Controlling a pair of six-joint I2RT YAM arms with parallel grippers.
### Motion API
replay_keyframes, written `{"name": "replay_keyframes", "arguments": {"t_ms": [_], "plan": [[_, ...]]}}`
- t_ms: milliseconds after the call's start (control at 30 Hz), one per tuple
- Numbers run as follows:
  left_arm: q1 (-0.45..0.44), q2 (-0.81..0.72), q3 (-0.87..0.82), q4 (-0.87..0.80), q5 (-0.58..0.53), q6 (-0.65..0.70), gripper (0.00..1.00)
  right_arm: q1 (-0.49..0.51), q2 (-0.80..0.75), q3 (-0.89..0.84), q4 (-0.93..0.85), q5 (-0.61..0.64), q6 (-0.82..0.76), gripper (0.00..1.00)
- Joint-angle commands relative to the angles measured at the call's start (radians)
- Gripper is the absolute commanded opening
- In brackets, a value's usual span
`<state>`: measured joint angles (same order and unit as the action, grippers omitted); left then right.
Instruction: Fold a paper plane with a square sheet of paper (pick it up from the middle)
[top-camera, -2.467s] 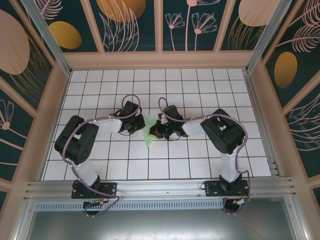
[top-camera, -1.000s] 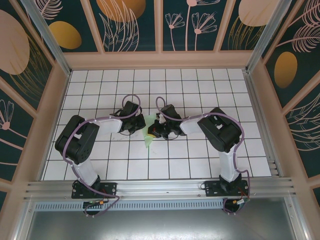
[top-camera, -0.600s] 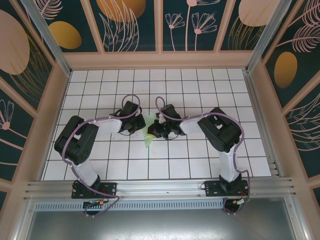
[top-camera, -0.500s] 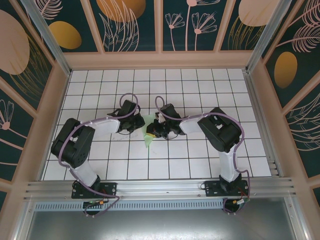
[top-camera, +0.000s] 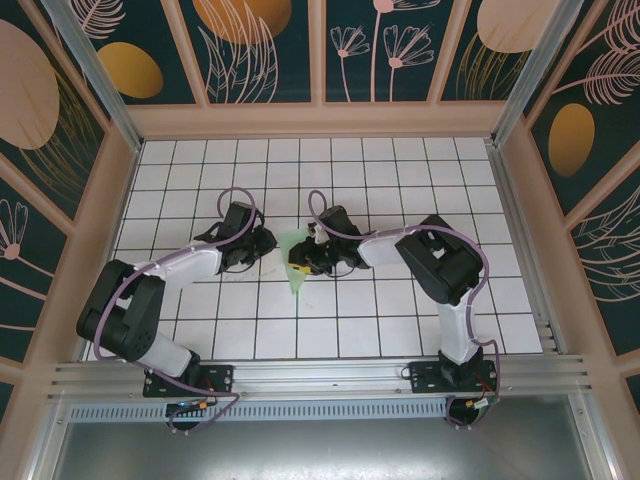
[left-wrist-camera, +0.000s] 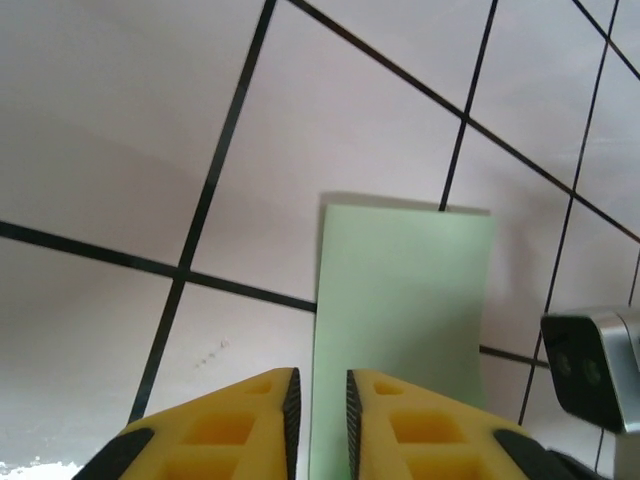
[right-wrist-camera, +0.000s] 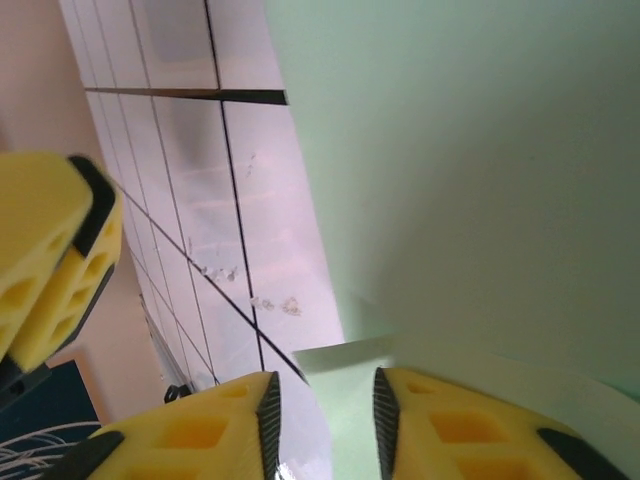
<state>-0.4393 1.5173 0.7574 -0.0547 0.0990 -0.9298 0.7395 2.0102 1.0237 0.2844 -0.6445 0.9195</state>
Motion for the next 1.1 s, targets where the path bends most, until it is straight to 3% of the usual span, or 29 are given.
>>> {"name": "replay_keyframes", "arguments": {"t_ms": [0, 167, 333, 867, 1067], "plan": [[-0.001, -0.029, -0.029, 0.046, 0.079, -0.001, 0.19, 0.004, 0.039, -0.012, -0.090, 0.071, -0.022, 0.28], [-0.025, -0.017, -0.054, 0.085, 0.153, 0.009, 0.10, 0.003, 0.046, -0.005, -0.143, 0.094, -0.045, 0.10], [-0.078, 0.020, -0.055, 0.099, 0.169, 0.017, 0.02, 0.004, 0.055, 0.003, -0.181, 0.115, -0.060, 0.00], [-0.121, 0.133, -0.042, 0.062, 0.120, 0.011, 0.00, 0.009, 0.048, 0.010, -0.194, 0.129, -0.066, 0.00], [-0.124, 0.160, -0.049, 0.049, 0.111, 0.020, 0.00, 0.008, -0.018, 0.010, -0.150, 0.119, -0.073, 0.00]]}}
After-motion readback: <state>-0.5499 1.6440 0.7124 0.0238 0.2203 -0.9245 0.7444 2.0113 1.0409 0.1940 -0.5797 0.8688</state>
